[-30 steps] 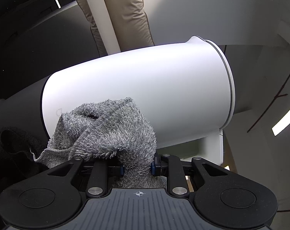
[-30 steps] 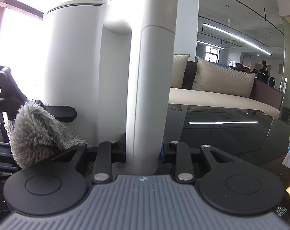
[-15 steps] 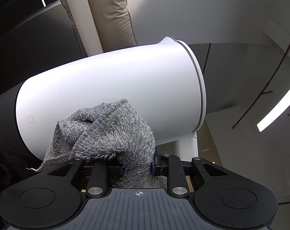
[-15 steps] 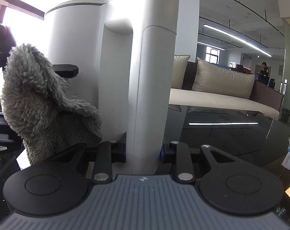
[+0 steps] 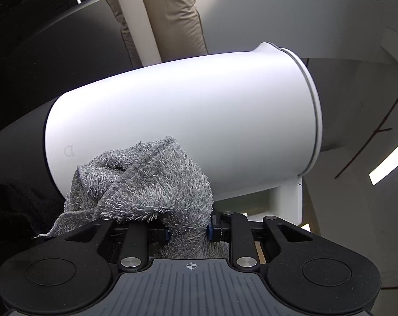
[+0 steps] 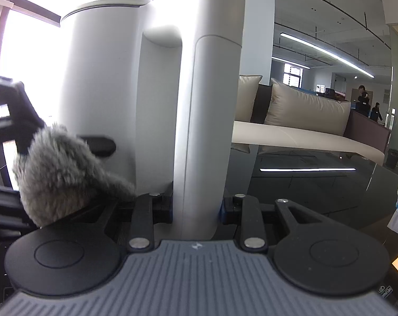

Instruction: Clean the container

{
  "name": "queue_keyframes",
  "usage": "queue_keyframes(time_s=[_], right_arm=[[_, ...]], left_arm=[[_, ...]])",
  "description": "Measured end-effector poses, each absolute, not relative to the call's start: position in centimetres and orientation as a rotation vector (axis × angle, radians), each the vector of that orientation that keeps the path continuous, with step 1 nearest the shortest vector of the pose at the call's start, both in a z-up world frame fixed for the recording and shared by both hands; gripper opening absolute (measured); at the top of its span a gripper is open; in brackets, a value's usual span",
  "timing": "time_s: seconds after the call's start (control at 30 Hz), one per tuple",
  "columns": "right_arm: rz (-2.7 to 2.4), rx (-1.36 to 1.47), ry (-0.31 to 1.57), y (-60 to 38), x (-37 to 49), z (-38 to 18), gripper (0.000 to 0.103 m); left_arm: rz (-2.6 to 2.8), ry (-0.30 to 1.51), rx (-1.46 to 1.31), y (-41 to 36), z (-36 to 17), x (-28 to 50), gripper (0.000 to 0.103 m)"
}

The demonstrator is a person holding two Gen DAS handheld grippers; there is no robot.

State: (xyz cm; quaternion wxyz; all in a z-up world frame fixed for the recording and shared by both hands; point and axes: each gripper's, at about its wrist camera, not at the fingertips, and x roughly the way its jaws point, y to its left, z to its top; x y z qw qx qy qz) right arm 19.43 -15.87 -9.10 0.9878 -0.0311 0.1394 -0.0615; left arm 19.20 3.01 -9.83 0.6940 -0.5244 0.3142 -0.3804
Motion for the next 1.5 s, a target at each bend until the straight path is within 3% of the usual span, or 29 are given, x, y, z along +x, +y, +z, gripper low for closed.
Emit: queue_keyframes(time_s=[0.4, 0.73, 0.87, 1.1, 1.5], right_arm=[[-0.124, -0.064, 0.277, -15.9, 19.3, -9.2, 0.03], [-0.165, -0.056, 0.292, -15.2, 19.1, -9.3, 0.031], [-0.174, -0.047, 0.281, -15.4, 19.1, -9.1, 0.03], [-0.184, -0.039, 0.261, -15.6, 19.2, -8.6, 0.03], [-0.266, -0.067, 0.195, -15.0, 19.2, -8.1, 0.029]], left_arm=[[-0.973, 0.514, -1.215, 3.6, -6.8, 18.3, 0.022], [-0.845, 0.649, -1.252, 4.3, -10.1, 18.8, 0.021], [-0.782, 0.706, -1.248, 5.1, -14.3, 19.3, 0.021], [-0.729, 0.751, -1.234, 5.0, -14.7, 19.7, 0.021], [-0.895, 0.518, -1.234, 6.0, -10.7, 19.9, 0.022]])
